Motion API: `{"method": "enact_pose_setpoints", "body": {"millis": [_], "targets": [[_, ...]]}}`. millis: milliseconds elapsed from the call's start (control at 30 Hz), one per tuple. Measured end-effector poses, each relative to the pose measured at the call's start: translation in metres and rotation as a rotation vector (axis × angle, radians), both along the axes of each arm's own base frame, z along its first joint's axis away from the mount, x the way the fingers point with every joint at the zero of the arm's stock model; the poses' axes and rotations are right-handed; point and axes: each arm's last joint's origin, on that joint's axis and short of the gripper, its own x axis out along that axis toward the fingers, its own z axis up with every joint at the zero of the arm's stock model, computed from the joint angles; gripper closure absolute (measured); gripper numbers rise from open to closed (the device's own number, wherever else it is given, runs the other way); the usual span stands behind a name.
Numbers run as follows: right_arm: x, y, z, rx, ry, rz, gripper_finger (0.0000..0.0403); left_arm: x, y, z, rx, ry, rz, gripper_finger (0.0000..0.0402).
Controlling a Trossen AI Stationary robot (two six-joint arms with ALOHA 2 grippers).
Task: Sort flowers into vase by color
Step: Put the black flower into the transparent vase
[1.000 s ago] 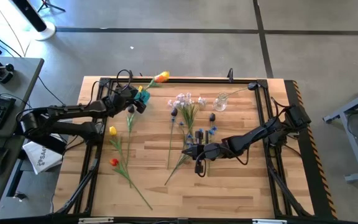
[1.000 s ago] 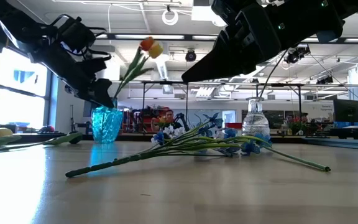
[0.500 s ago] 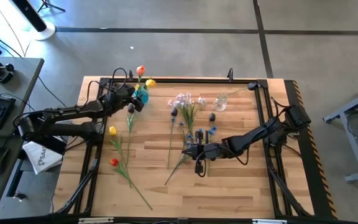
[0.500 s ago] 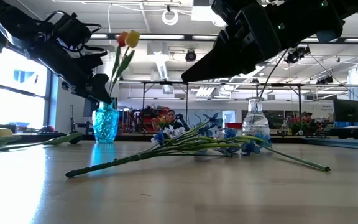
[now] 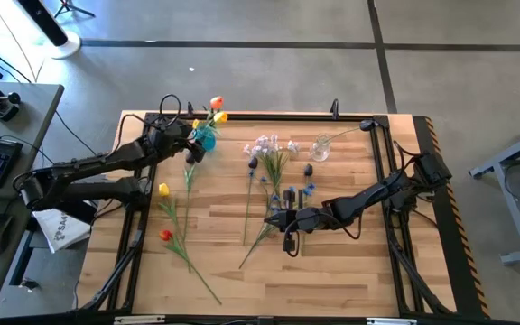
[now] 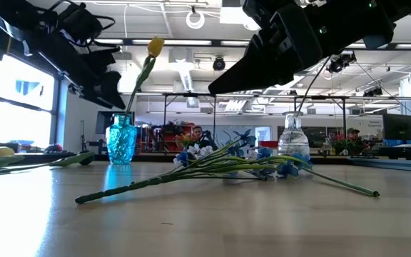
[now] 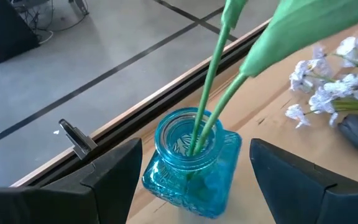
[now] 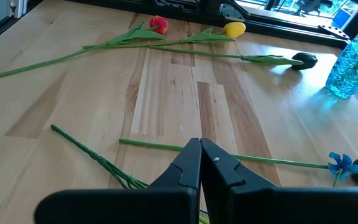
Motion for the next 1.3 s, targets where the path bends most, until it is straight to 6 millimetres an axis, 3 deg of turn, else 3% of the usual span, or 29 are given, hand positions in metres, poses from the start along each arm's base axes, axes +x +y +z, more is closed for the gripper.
{"method": "enact_pose_setpoints", "body": {"millis": [233,400,733,933,1100,1300], "targets": [[0.000,-0.001,0.000,-0.011,0.004,-0.017,0.0403,-0.002,-0.019,0.015,-0.007,-0.016,-0.051,0.0117],[-0.010,-0.005,0.007,-0.014,0.064,-0.071,0.0403,0.009,-0.048,0.020,-0.020,-0.091,-0.174,0.0117],[-0.063,-0.012,0.039,0.139,0.252,-0.302,0.0403,0.034,-0.133,0.026,0.108,-0.204,-0.415,0.0118],[-0.093,-0.011,0.037,0.298,0.318,-0.584,0.0403,0.043,-0.166,0.019,0.161,-0.204,-0.503,0.0118],[-0.088,-0.018,0.024,0.337,0.297,-0.748,0.0384,0.054,-0.176,0.005,0.180,-0.161,-0.511,0.0118],[-0.071,-0.055,0.008,0.455,0.346,-0.915,0.0304,0.068,-0.182,-0.014,0.188,-0.107,-0.518,0.0118]]}}
